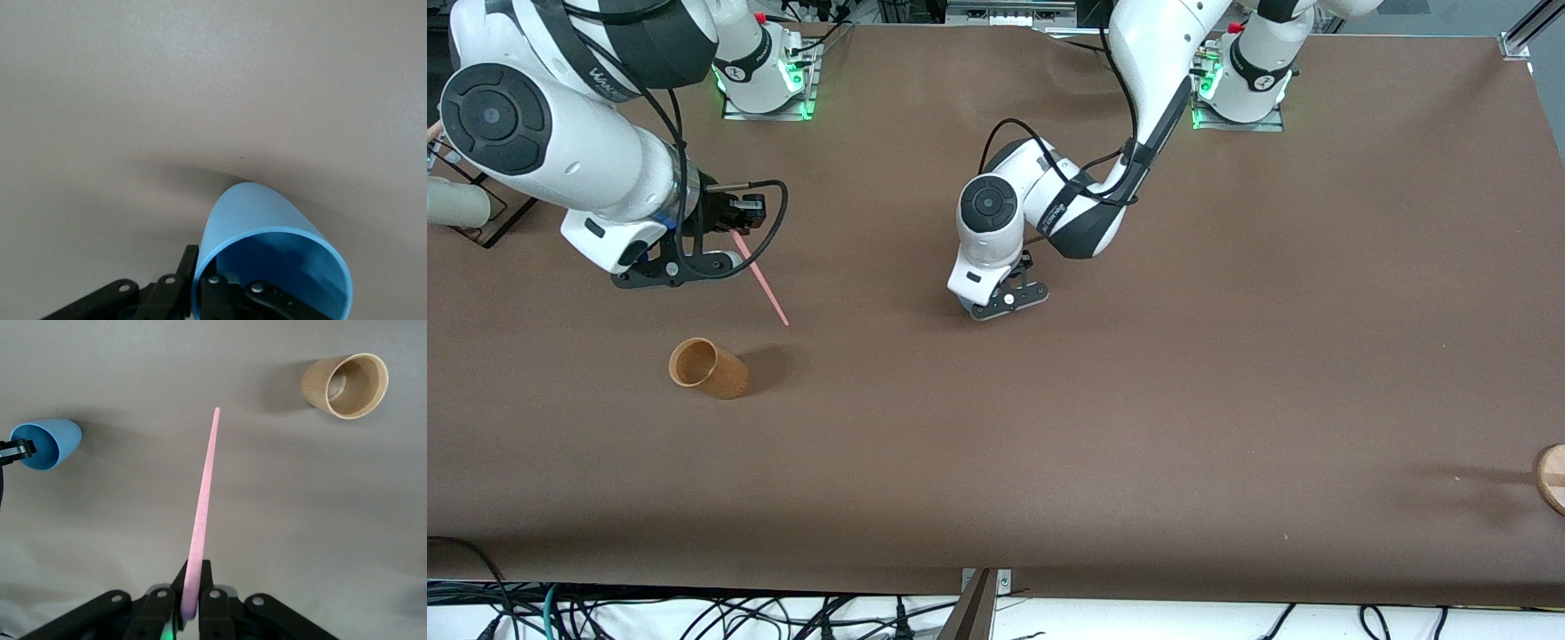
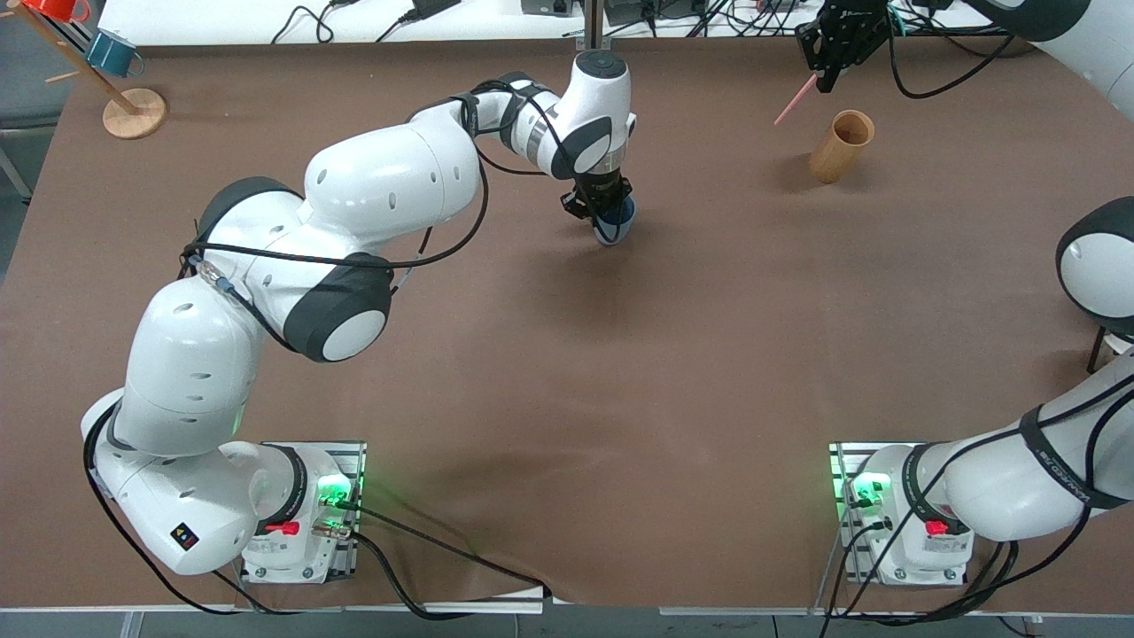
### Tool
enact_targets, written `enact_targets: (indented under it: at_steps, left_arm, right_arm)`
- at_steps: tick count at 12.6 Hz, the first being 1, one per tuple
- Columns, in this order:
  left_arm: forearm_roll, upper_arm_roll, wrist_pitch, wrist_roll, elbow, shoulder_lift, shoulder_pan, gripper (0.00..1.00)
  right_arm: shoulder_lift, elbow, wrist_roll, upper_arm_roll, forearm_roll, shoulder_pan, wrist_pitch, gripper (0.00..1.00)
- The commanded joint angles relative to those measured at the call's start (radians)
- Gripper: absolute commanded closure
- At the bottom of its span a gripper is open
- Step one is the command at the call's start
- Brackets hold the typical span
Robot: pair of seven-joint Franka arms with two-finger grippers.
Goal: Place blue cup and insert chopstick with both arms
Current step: 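Carry the blue cup to mid-table with the left gripper while the right lifts the chopstick, then release the blue cup and withdraw the left gripper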
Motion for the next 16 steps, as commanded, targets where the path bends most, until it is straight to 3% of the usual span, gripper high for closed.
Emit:
enact_targets:
  at_steps: [1,2,3,4,7,9,13,16]
  left_arm:
    - [-0.015,0.011,0.034,-0.007,0.027,0.022,-0.008,1.0]
    - [-0.016,0.011,0.034,-0.005,0.027,0.022,-0.008,0.9]
    - [-0.018,0.011,0.032,-0.005,0.028,0.02,-0.007,0.55]
    - [-0.019,0.011,0.032,-0.007,0.03,0.017,-0.005,0.32]
    - [-0.021,0.011,0.029,0.011,0.034,0.001,-0.001,0.01]
    - [-0.022,0.012,0.016,0.069,0.033,-0.039,0.013,0.0]
    - [-0.013,0.015,-0.115,0.35,0.033,-0.165,0.126,0.0]
    - [-0.012,0.015,-0.127,0.447,0.027,-0.248,0.221,0.0]
  right_arm:
    - [0.014,0.035,0.018,0.008,0.017,-0.007,-0.018,1.0]
    - [0.014,0.035,0.02,0.008,0.017,-0.007,-0.018,1.0]
    - [0.014,0.035,0.02,0.01,0.017,-0.007,-0.018,1.0]
    - [0.014,0.035,0.02,0.01,0.019,-0.005,-0.018,1.0]
    - [0.014,0.035,0.02,0.01,0.023,-0.005,-0.018,1.0]
    - [0.014,0.035,0.021,0.016,0.023,-0.005,-0.018,1.0]
    - [0.015,0.035,0.053,0.045,0.023,-0.005,-0.015,1.0]
    - [0.018,0.035,0.133,0.061,0.023,0.03,-0.002,1.0]
